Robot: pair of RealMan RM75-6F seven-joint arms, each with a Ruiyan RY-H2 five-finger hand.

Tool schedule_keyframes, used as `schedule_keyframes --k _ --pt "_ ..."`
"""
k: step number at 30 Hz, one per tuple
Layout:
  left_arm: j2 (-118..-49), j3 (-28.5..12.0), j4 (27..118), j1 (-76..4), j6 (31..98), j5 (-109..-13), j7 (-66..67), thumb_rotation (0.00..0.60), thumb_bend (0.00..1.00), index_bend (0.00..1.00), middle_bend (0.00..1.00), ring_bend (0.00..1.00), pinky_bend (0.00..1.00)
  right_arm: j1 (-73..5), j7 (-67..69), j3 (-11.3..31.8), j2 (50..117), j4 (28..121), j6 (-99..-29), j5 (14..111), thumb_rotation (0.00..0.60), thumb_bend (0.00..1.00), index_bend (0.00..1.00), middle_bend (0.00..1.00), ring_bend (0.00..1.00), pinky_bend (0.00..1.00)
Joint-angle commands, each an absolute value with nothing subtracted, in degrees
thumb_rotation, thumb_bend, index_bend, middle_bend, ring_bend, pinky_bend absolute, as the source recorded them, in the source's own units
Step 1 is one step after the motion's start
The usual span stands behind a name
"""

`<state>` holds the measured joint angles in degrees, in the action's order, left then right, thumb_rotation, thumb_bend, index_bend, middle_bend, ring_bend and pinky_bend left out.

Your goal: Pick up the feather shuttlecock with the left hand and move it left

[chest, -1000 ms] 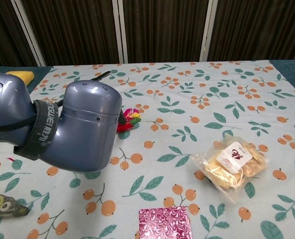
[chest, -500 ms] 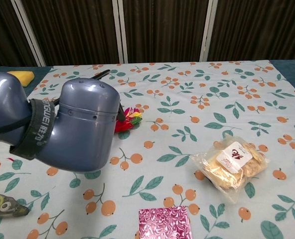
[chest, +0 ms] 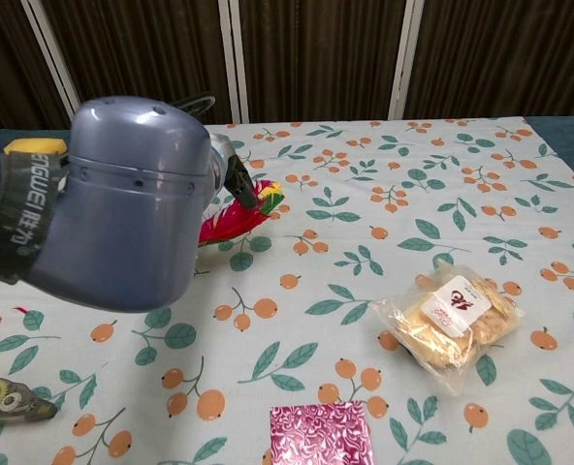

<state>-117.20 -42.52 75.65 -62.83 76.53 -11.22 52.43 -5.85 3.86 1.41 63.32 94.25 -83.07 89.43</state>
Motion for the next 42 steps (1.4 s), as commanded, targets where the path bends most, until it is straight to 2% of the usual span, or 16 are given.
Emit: schedule_keyframes --k 1,15,23,30,42 --pt "-114.11 -41.40 82.18 -60.83 78.58 -11.90 52.58 0.600 0.59 0.61 0.00 0.00 0.00 -5.84 3.77 1.41 63.34 94.28 -83.05 89.38 0.600 0.11 0.05 0.00 0.00 0.00" --pt "-103.14 -38.89 104.07 -53.12 82.50 -13.99 48.68 0.600 0.59 0.62 0.00 0.00 0.00 -5.61 3.11 1.56 63.55 93.84 -83.34 89.03 0.600 0.11 0.05 0.00 0.00 0.00" --pt "-95.09 -37.15 113.70 -46.29 81.25 -14.85 42.07 0.600 0.59 0.63 0.00 0.00 0.00 -5.57 2.29 1.31 63.75 93.72 -83.53 89.67 0.600 0.11 0.05 0.00 0.00 0.00" --pt "-90.55 -35.60 118.09 -42.05 79.44 -16.02 35.98 0.600 0.59 0.63 0.00 0.00 0.00 -5.57 1.54 1.15 64.03 93.63 -83.61 90.08 0.600 0.11 0.05 0.00 0.00 0.00" --pt "-85.16 -29.13 121.43 -38.51 76.39 -19.06 30.07 0.600 0.59 0.63 0.00 0.00 0.00 -5.61 0.84 1.01 64.37 93.61 -83.58 90.38 0.600 0.11 0.05 0.00 0.00 0.00"
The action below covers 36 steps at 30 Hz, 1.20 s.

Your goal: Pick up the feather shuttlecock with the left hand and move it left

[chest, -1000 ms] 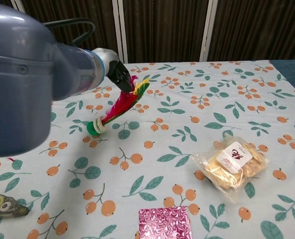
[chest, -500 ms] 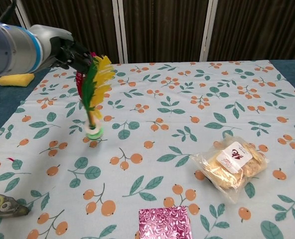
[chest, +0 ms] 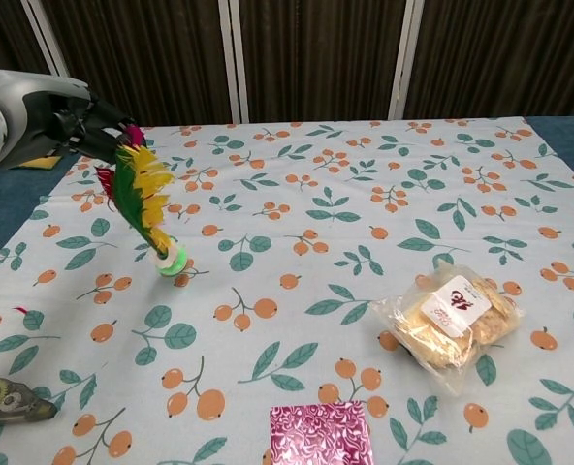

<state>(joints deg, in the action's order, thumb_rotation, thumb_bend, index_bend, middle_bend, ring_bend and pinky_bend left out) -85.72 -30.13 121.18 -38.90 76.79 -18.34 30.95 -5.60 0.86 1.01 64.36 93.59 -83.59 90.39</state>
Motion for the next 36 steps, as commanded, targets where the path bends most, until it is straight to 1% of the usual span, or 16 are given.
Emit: schedule_keyframes --k 1,13,16,19,22,24,27,29,31,33,36 --pt "-85.00 -28.66 121.38 -38.45 76.24 -19.25 29.59 0.600 0.59 0.63 0.00 0.00 0.00 -5.62 0.81 1.03 64.39 93.59 -83.54 90.34 0.600 0.11 0.05 0.00 0.00 0.00" --pt "-84.02 -25.25 120.61 -38.45 74.91 -19.55 26.43 0.600 0.59 0.63 0.00 0.00 0.00 -5.67 0.83 1.02 64.38 93.54 -83.43 90.30 0.600 0.11 0.05 0.00 0.00 0.00" --pt "-83.67 -24.91 121.13 -38.34 74.78 -19.89 25.69 0.600 0.59 0.60 0.00 0.00 0.00 -5.66 0.80 1.02 64.39 93.50 -83.46 90.30 0.600 0.11 0.05 0.00 0.00 0.00" --pt "-82.76 -24.52 122.39 -37.96 74.45 -21.46 24.53 0.600 0.56 0.54 0.00 0.00 0.00 -5.67 0.78 1.01 64.40 93.47 -83.44 90.31 0.600 0.11 0.05 0.00 0.00 0.00" --pt "-81.35 -24.03 124.12 -37.16 73.84 -24.48 22.58 0.600 0.50 0.46 0.00 0.00 0.00 -5.68 0.70 1.01 64.42 93.43 -83.44 90.33 0.600 0.11 0.05 0.00 0.00 0.00" --pt "-80.52 -24.07 125.01 -36.67 73.40 -26.06 21.33 0.600 0.47 0.35 0.00 0.00 0.00 -5.67 0.63 1.01 64.43 93.39 -83.47 90.32 0.600 0.11 0.05 0.00 0.00 0.00" --pt "-78.24 -23.63 126.68 -35.30 73.33 -32.05 19.38 0.600 0.41 0.20 0.00 0.00 0.00 -5.67 0.55 1.06 64.46 93.25 -83.49 90.27 0.600 0.11 0.05 0.00 0.00 0.00" --pt "-76.96 -22.09 126.61 -34.63 74.23 -37.34 20.27 0.600 0.38 0.15 0.00 0.00 0.00 -5.67 0.50 1.05 64.50 93.19 -83.50 90.29 0.600 0.11 0.05 0.00 0.00 0.00" --pt "-75.85 -19.59 126.00 -33.69 76.18 -44.43 22.17 0.600 0.36 0.13 0.00 0.00 0.00 -5.67 0.38 1.04 64.53 93.11 -83.58 90.40 0.600 0.11 0.05 0.00 0.00 0.00" --pt "-74.71 -15.72 125.26 -31.54 79.25 -53.69 23.54 0.600 0.31 0.11 0.00 0.00 0.00 -5.65 0.15 1.03 64.67 93.09 -83.67 90.49 0.600 0.11 0.05 0.00 0.00 0.00" --pt "-72.48 -10.76 124.39 -28.21 82.66 -62.05 25.11 0.600 0.23 0.09 0.00 0.00 0.00 -5.65 -0.17 1.06 64.98 92.88 -84.02 90.88 0.600 0.11 0.05 0.00 0.00 0.00"
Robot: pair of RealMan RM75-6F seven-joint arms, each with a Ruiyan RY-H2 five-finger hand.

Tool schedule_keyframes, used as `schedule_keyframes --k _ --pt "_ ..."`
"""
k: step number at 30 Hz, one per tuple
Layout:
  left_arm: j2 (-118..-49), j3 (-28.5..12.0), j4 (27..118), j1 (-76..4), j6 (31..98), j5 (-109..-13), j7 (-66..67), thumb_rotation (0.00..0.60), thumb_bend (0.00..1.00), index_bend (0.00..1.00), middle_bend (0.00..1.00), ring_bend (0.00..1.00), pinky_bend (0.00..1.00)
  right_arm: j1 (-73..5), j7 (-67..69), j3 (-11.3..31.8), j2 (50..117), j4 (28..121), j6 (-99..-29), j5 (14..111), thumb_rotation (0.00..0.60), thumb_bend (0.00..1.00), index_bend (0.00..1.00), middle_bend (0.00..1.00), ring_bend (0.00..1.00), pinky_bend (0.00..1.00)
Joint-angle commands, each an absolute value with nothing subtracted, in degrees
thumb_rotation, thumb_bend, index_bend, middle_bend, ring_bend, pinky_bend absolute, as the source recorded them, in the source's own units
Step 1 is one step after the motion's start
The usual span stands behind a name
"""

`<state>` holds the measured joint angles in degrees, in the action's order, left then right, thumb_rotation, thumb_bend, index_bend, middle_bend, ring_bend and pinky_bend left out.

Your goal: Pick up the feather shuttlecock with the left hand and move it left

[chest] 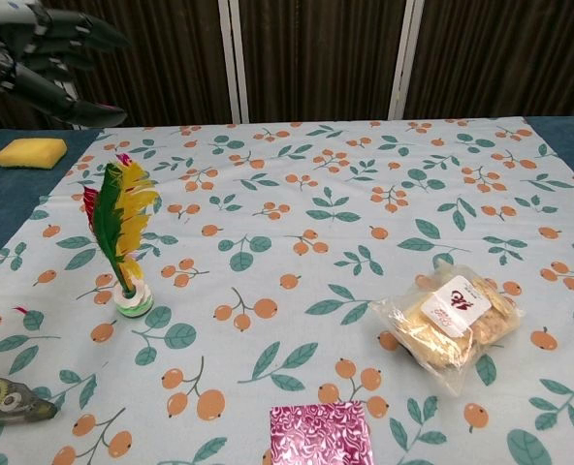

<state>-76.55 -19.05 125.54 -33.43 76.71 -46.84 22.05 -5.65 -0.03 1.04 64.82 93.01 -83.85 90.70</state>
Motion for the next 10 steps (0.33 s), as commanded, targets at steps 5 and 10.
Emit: schedule_keyframes --k 5,10 --pt "-68.13 -3.92 121.88 -23.00 87.60 -71.50 28.38 0.600 0.17 0.08 0.00 0.00 0.00 -5.77 -0.64 1.10 65.35 92.61 -84.06 91.08 0.600 0.11 0.05 0.00 0.00 0.00" --pt "-67.30 2.40 113.46 -16.81 94.35 -81.79 31.32 0.600 0.13 0.06 0.00 0.00 0.00 -5.66 -1.36 1.38 65.89 92.40 -84.81 91.25 0.600 0.11 0.05 0.00 0.00 0.00"
